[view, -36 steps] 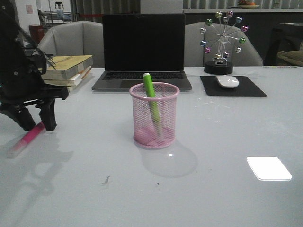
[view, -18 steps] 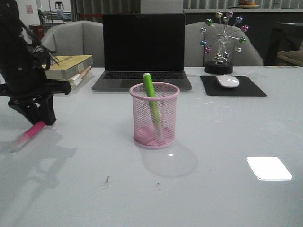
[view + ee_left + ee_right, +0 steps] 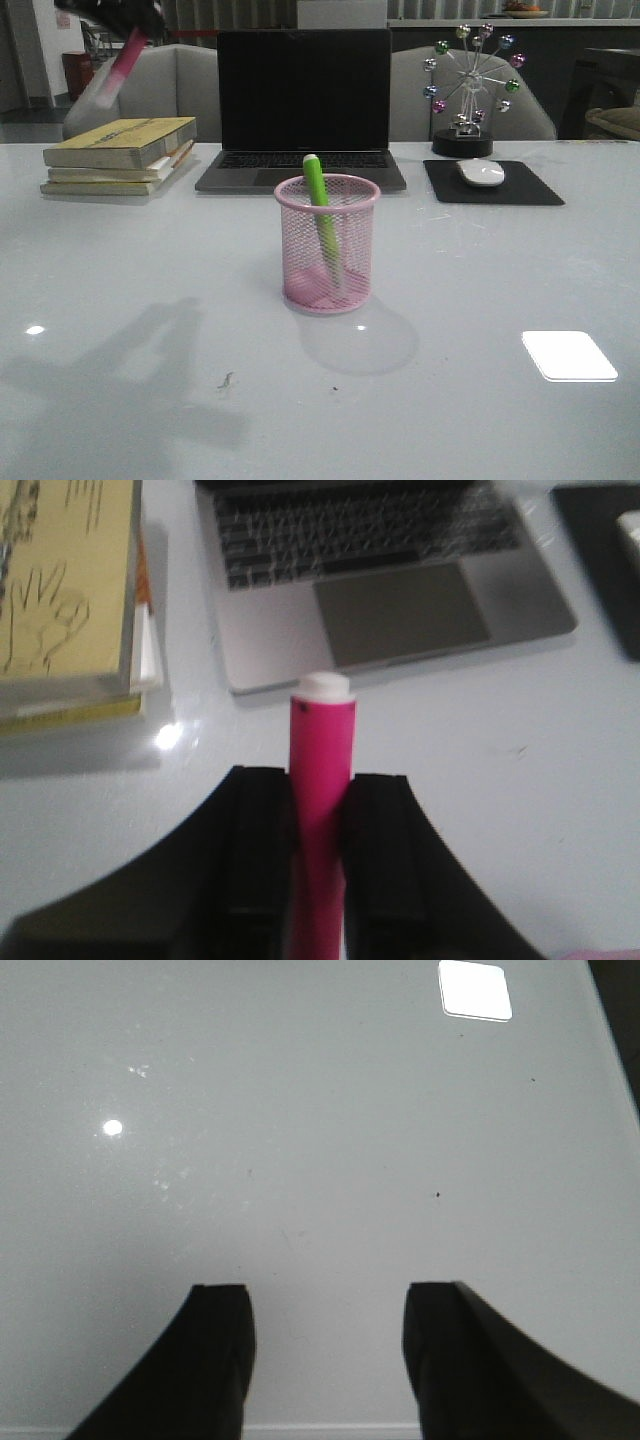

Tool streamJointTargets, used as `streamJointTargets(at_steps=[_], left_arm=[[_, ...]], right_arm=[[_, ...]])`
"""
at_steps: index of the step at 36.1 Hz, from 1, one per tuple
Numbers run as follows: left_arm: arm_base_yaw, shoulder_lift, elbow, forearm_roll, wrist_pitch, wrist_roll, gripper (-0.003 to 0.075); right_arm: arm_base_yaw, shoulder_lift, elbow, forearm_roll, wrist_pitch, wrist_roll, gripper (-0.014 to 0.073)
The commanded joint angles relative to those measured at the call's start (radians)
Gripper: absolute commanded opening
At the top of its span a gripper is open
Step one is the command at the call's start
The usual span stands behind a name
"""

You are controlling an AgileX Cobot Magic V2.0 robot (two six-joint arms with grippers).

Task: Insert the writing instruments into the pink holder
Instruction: 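Lift the pink highlighter upright with the left gripper toward the holder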

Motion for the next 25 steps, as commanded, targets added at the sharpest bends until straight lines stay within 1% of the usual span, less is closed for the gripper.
streamJointTargets(at_steps=[1, 5, 7, 10, 13, 16, 19, 21, 23, 25], left_arm=[[-0.040, -0.100, -0.023, -0.033, -0.157, 0.035, 0.0099], [-0.092, -0.143, 0.027, -0.044, -0.297, 0.035, 0.0099], [-0.123, -0.162, 0.077, -0.044, -0.380, 0.040, 0.0100], [-0.185, -0.194, 0.193, -0.044, -0.539, 0.051, 0.0100], [-0.256, -0.224, 0.335, -0.044, -0.745, 0.051, 0.0101], [-0.321, -0.230, 0.440, -0.044, -0.900, 0.043, 0.0101], [-0.375, -0.223, 0.509, -0.044, -0.995, -0.012, 0.0101], [-0.400, -0.207, 0.536, -0.044, -1.041, -0.021, 0.0101], [-0.418, -0.185, 0.552, -0.044, -1.071, -0.022, 0.0101], [-0.433, -0.166, 0.558, -0.044, -1.071, -0.030, 0.0101]], right_arm=[[-0.005, -0.003, -0.025, -0.012, -0.059, -0.003, 0.0453], [-0.005, -0.003, -0.025, -0.012, -0.059, -0.003, 0.0453], [-0.005, -0.003, -0.025, -0.012, -0.059, -0.003, 0.0453], [-0.005, -0.003, -0.025, -0.012, -0.059, -0.003, 0.0453], [-0.005, -0.003, -0.025, -0.012, -0.059, -0.003, 0.0453], [-0.005, -0.003, -0.025, -0.012, -0.062, -0.003, 0.0453], [-0.005, -0.003, -0.025, -0.012, -0.062, -0.003, 0.0453], [-0.005, -0.003, -0.025, -0.012, -0.061, -0.003, 0.0453], [-0.005, -0.003, -0.025, -0.012, -0.061, -0.003, 0.0453], [-0.005, -0.003, -0.025, -0.012, -0.061, -0.003, 0.0453]])
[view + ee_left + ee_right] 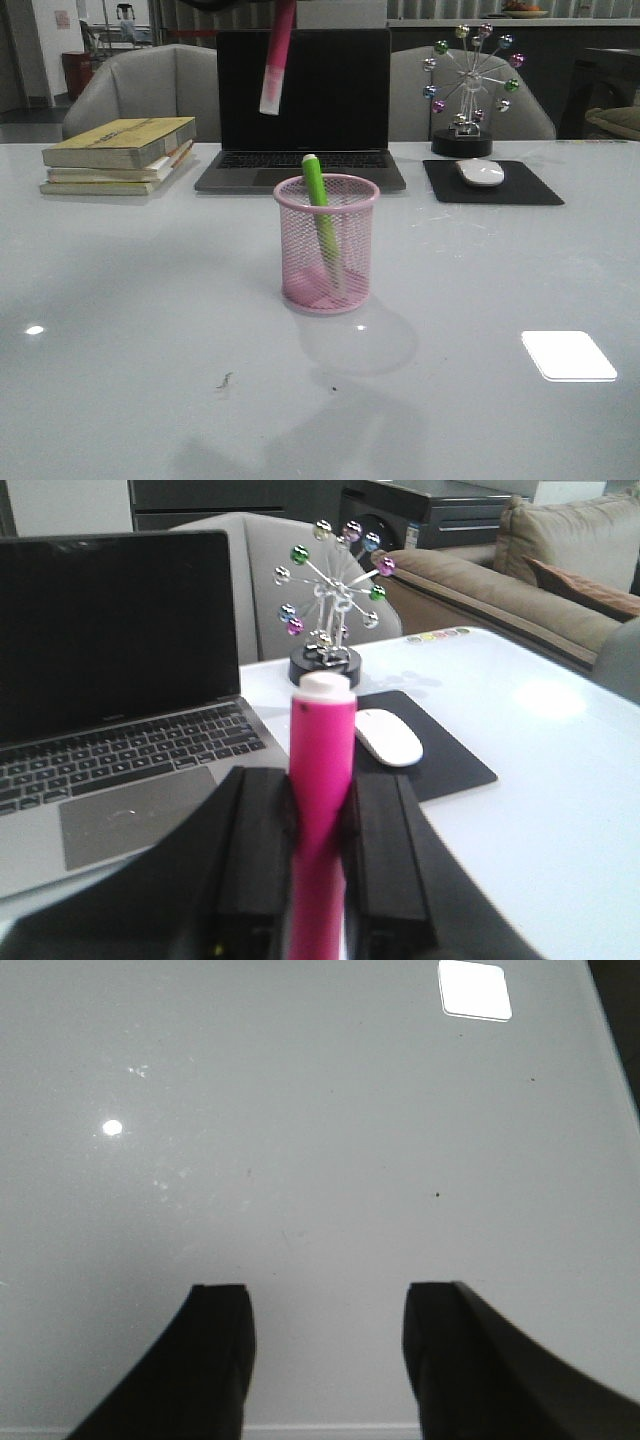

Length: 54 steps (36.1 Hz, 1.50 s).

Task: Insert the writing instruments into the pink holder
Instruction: 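Lift the pink highlighter upright with the left gripper toward the holder, then lower the pink highlighter into the holder and open the left gripper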

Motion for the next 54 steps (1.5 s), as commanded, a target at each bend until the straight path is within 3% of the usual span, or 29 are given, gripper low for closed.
streamJointTargets(at_steps=[1, 24, 26, 36, 45, 54], left_arm=[[-0.027, -0.017, -0.017, -0.004, -0.114, -0.026, 0.0101], [-0.052, 0.118, -0.017, -0.038, -0.167, -0.048, 0.0109], [-0.052, 0.120, -0.017, -0.038, -0.167, -0.048, 0.0127], [-0.052, 0.118, -0.017, -0.038, -0.223, -0.048, 0.0367], [-0.026, 0.038, -0.023, -0.036, -0.161, 0.051, 0.0363], [0.070, -0.189, -0.023, -0.038, -0.028, 0.165, 0.0363]], right_arm=[[-0.005, -0.003, -0.025, -0.012, -0.061, -0.003, 0.0453], [-0.005, -0.003, -0.025, -0.015, -0.062, -0.003, 0.0453], [-0.005, -0.003, -0.025, -0.015, -0.062, -0.003, 0.0453], [-0.005, -0.003, -0.025, -0.015, -0.070, -0.003, 0.0453], [-0.005, -0.003, -0.025, -0.015, -0.062, -0.003, 0.0453], [-0.005, -0.003, -0.025, -0.016, -0.098, -0.003, 0.0453]])
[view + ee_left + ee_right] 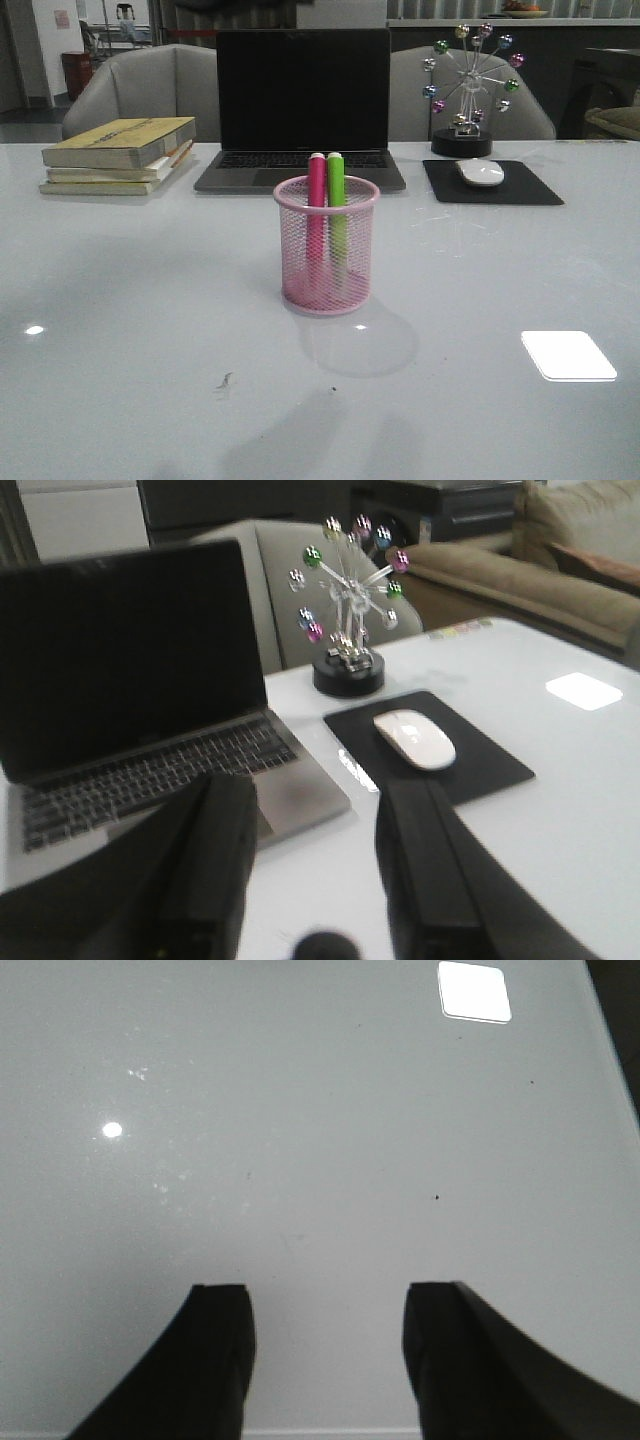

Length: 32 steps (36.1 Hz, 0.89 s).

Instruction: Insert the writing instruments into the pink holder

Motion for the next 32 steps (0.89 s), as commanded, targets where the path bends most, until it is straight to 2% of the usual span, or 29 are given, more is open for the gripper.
streamJointTargets(at_steps=[1, 6, 11, 19, 32], left_arm=[[0.060, -0.166, -0.033, -0.001, -0.007, 0.025, 0.0363], [0.189, -0.337, -0.033, -0.001, 0.171, 0.026, 0.0363], [0.361, -0.507, -0.029, -0.001, 0.347, 0.026, 0.0363], [0.560, -0.697, 0.065, -0.001, 0.509, 0.026, 0.0363], [0.580, -0.969, 0.434, -0.005, 0.560, 0.026, 0.0363]], right_arm=[[-0.005, -0.003, -0.025, -0.015, -0.100, -0.003, 0.0453], [-0.005, -0.003, -0.025, -0.013, -0.137, -0.003, 0.0453], [-0.005, -0.003, -0.025, -0.013, -0.145, -0.003, 0.0453], [-0.004, -0.003, -0.025, 0.025, -0.145, -0.003, 0.0453], [-0.004, -0.003, -0.025, 0.058, -0.139, -0.003, 0.0453]])
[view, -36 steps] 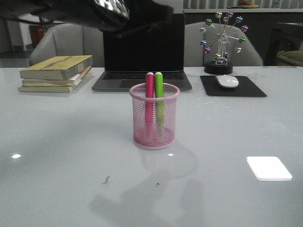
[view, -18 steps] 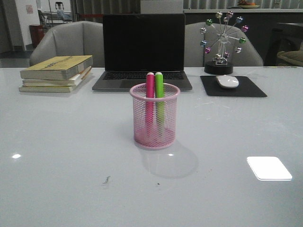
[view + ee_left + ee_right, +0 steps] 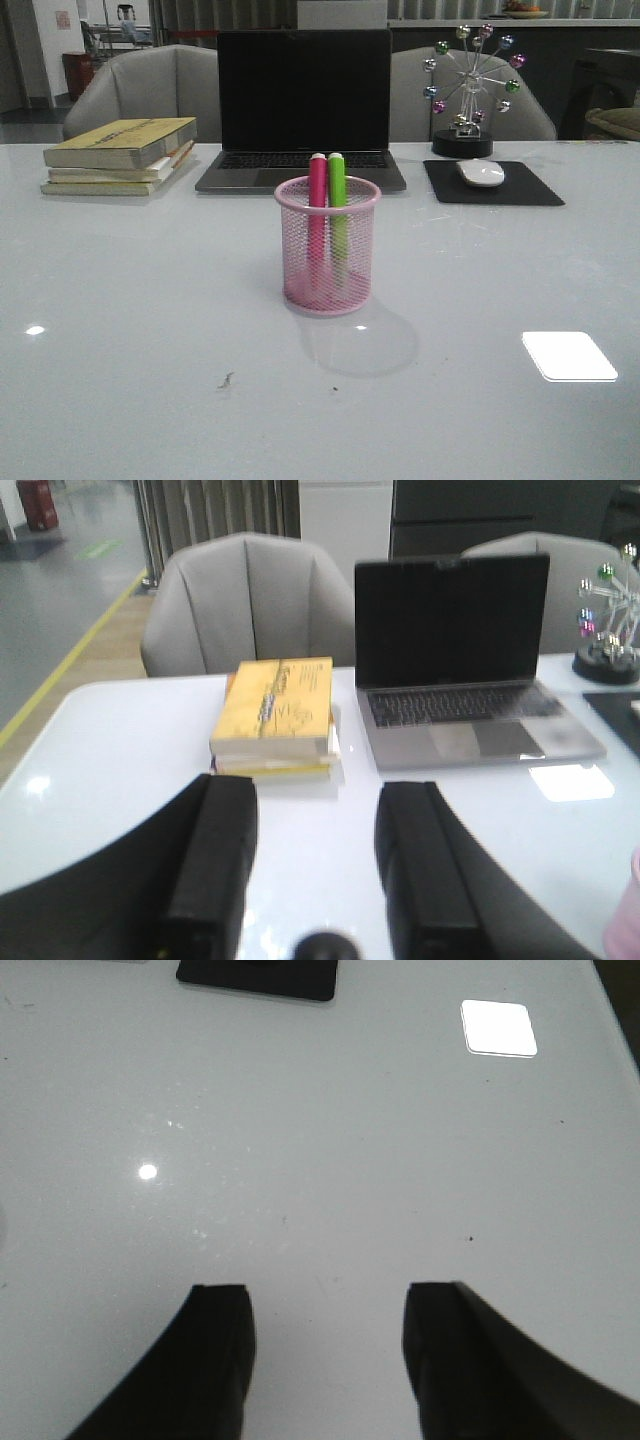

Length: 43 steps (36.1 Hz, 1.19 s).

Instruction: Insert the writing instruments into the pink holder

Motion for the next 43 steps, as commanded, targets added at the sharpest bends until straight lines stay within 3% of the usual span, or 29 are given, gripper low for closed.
streamJointTargets(at_steps=[1, 19, 40, 43], left_arm=[[0.003, -0.042, 0.032, -0.007, -0.065, 0.003, 0.0363], [0.003, -0.054, 0.056, -0.007, -0.070, 0.003, 0.0363], [0.003, -0.048, 0.056, -0.007, -0.070, 0.003, 0.0363], [0.003, -0.048, 0.056, -0.007, -0.070, 0.003, 0.0363]], right_arm=[[-0.002, -0.003, -0.025, -0.002, -0.070, -0.003, 0.0453], [0.023, -0.003, -0.025, -0.002, -0.070, -0.003, 0.0444], [0.023, -0.003, -0.025, -0.002, -0.070, -0.003, 0.0066], [0.023, -0.003, -0.025, -0.002, -0.071, -0.003, 0.0050]])
